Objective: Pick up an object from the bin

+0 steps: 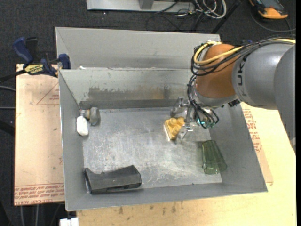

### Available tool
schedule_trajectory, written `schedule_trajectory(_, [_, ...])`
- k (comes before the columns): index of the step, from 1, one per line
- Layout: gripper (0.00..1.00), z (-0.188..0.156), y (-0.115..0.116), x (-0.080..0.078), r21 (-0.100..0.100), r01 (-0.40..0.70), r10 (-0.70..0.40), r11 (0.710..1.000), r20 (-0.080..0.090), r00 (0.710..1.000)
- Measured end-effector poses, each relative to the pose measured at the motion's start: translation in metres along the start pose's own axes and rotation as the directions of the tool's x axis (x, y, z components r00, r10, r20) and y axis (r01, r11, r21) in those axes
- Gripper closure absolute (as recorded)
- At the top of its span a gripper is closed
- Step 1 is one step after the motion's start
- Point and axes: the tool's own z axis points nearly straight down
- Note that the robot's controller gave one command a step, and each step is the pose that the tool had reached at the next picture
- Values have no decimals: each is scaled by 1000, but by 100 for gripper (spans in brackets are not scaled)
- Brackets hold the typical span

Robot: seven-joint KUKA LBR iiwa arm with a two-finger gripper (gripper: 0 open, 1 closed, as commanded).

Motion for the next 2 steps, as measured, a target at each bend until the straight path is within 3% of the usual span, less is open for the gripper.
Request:
schedule_trajectory(1, [100, 0, 0, 2, -1, 1, -1, 1000, -10, 1000])
schedule_trajectory(2, [100, 0, 0, 2, -1, 1, -1, 1000, -10, 1000])
